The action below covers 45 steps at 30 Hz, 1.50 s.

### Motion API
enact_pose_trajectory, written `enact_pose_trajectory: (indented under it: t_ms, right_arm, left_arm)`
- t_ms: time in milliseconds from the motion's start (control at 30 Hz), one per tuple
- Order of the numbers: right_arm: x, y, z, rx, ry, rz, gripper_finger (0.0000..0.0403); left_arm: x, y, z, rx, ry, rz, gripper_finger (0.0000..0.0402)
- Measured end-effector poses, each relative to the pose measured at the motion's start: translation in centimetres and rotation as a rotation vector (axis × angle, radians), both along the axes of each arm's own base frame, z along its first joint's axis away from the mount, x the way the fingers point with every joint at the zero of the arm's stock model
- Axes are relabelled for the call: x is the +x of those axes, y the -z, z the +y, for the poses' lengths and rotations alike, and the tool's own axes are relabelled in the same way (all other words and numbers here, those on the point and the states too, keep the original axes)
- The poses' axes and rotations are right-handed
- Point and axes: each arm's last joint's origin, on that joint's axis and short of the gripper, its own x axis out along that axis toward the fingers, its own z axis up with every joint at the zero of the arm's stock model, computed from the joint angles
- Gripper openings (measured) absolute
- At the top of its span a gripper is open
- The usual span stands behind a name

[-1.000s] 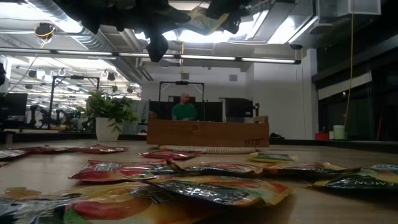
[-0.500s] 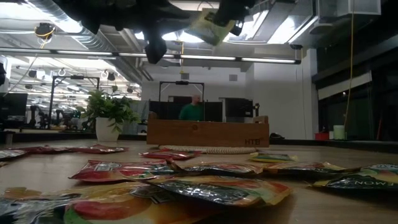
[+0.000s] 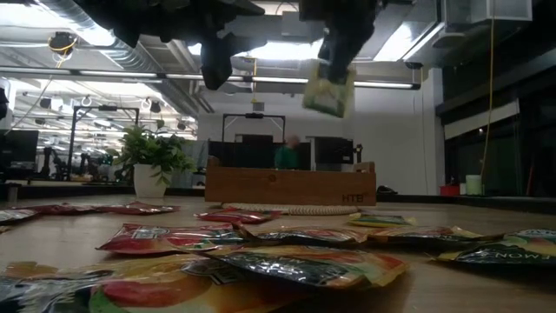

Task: Pick & Place Tea
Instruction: Put the yellow tea bag into the right section of the wooden organizer

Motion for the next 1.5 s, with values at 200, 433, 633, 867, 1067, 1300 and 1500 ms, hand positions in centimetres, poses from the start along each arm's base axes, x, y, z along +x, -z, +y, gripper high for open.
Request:
enact_pose_trajectory:
  t_ms: [200,433,633,867,1067,1300,1500]
  right_arm:
    - [0.8,2.1,-1.3,-0.09,-0.04,0.093,0.0001]
    - [1.2,3.8,-3.1,-0.121,-0.063,0.149,0.0]
    - [1.2,4.1,-4.5,-0.126,-0.054,0.146,0.0]
    - [1.1,4.1,-5.4,-0.108,-0.034,0.136,0.0]
    - [1.2,4.1,-5.4,-0.102,-0.035,0.126,0.0]
    - [0.7,6.6,-5.2,-0.066,-0.03,0.179,0.0]
    - [0.7,7.5,-5.0,-0.063,-0.013,0.174,0.0]
  left_arm:
    - [0.0,0.0,0.0,0.0,0.0,0.0,0.0168]
    - [0.0,0.0,0.1,0.001,-0.009,0.0,0.0168]
    - [0.0,0.0,0.1,0.002,-0.011,0.001,0.0168]
    - [0.0,0.0,0.1,0.002,-0.013,0.001,0.0168]
    - [0.0,0.0,0.1,0.002,-0.013,0.001,0.0168]
    - [0.0,0.0,0.1,0.002,-0.014,0.001,0.0168]
    - [0.0,0.0,0.1,0.003,-0.014,0.001,0.0168]
